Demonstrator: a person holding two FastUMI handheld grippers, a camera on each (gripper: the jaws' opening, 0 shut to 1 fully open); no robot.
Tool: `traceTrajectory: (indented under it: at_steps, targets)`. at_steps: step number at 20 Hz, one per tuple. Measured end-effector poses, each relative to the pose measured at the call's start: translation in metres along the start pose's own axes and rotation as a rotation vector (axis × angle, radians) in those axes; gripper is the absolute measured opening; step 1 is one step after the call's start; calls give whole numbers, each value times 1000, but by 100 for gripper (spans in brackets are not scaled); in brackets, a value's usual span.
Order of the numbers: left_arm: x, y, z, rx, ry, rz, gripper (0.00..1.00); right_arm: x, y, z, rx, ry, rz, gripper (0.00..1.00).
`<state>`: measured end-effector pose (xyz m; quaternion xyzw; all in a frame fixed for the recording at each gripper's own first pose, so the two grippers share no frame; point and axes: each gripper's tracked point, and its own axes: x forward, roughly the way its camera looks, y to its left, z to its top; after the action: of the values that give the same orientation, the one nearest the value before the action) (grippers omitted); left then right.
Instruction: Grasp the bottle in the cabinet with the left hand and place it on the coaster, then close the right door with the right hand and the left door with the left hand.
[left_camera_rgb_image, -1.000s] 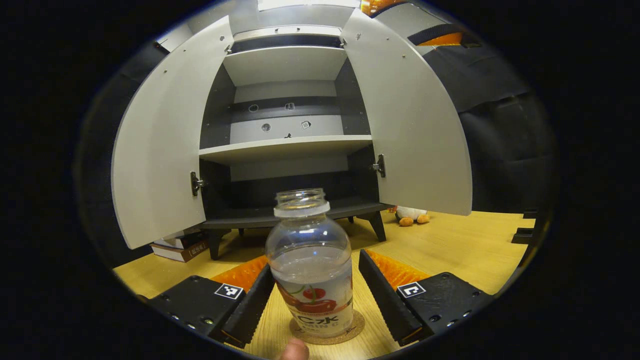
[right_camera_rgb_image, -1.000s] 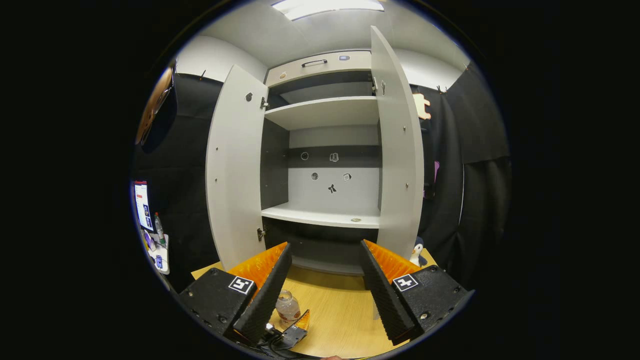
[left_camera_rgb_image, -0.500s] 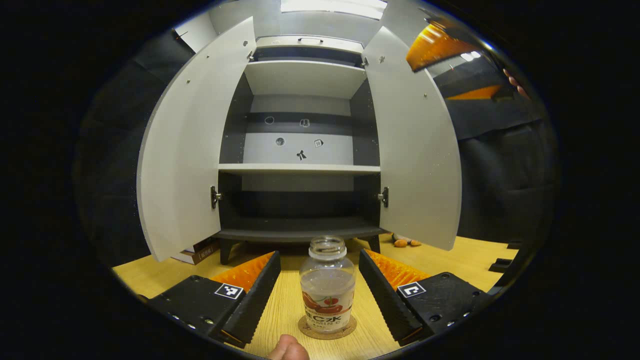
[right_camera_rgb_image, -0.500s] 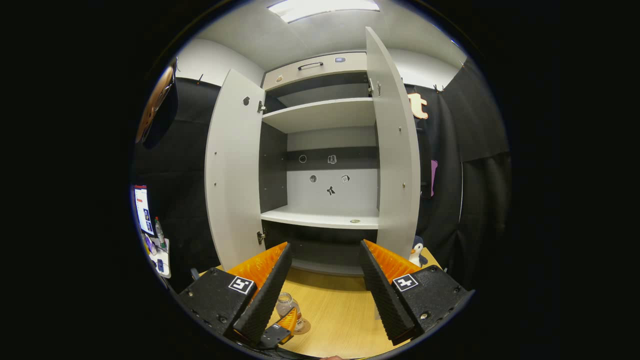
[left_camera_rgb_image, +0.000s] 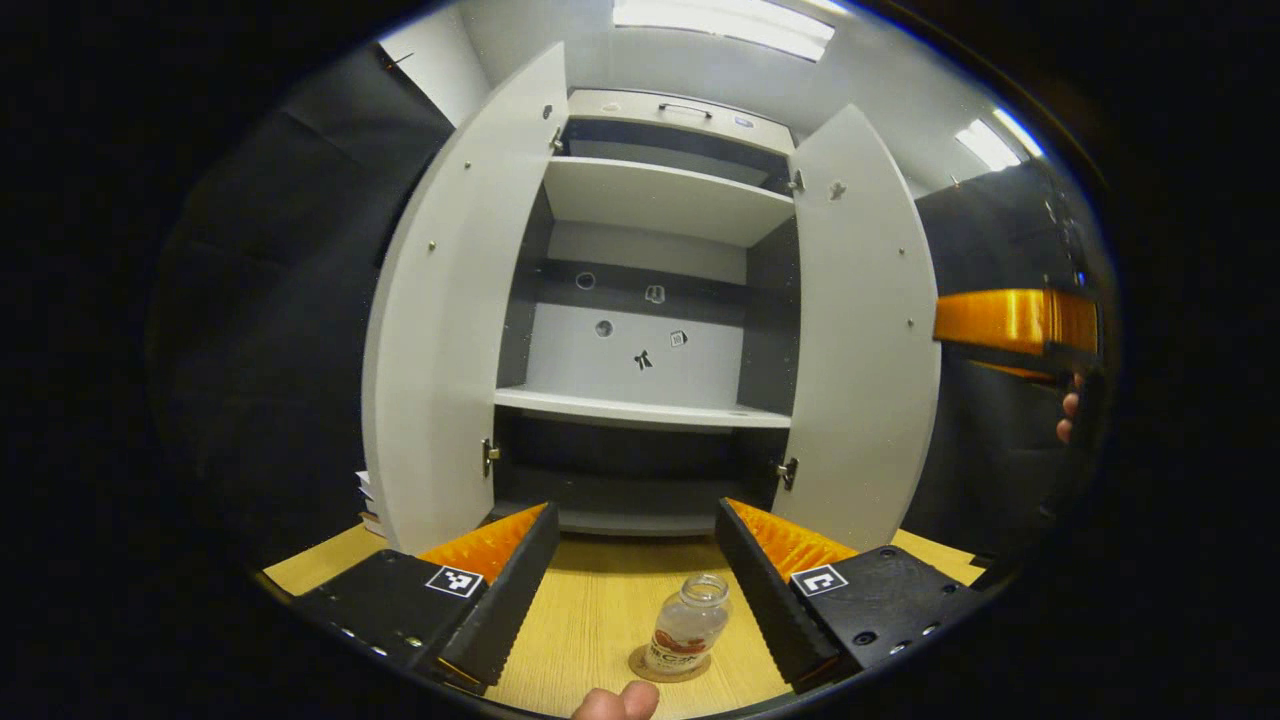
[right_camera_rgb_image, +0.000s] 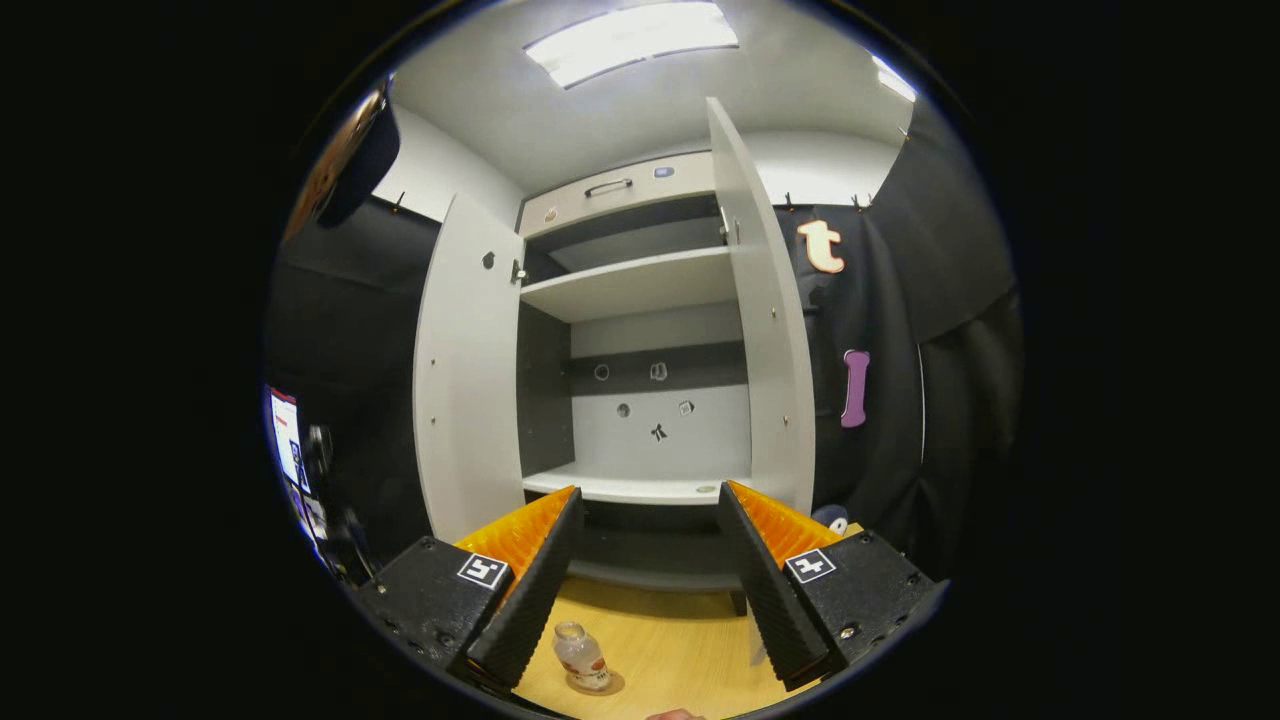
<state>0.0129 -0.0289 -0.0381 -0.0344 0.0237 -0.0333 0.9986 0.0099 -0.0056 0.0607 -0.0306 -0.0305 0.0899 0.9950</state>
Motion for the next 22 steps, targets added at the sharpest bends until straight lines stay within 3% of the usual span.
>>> traceTrajectory:
  at_steps: [5,7,10,11,12,15,17,19,20,22]
  targets:
    - [-4,23,20,33,-29,53,95,-5,-71,42,-24,-81,-152,83]
    - [-7,27,26,46,-49,74,94,-1,-109,51,-52,-47,-228,83]
    - [-10,18,24,54,-42,50,95,3,-157,76,-61,-60,-329,83]
    - [-11,14,24,57,-39,37,90,7,-167,83,-48,-73,-349,83]
    - [-13,13,26,60,-45,33,95,11,-178,87,-38,-80,-373,83]
    - [-15,14,27,69,-52,46,95,27,-207,98,-20,-106,-444,83]
    - [-15,15,29,65,-59,55,99,42,-211,100,16,-109,-443,83]
    - [-16,17,29,59,-63,68,89,56,-200,100,39,-111,-413,83]
    - [-17,20,28,53,-62,81,94,52,-202,100,35,-120,-416,83]
    - [-19,23,27,38,-59,97,95,54,-200,102,25,-122,-428,81]
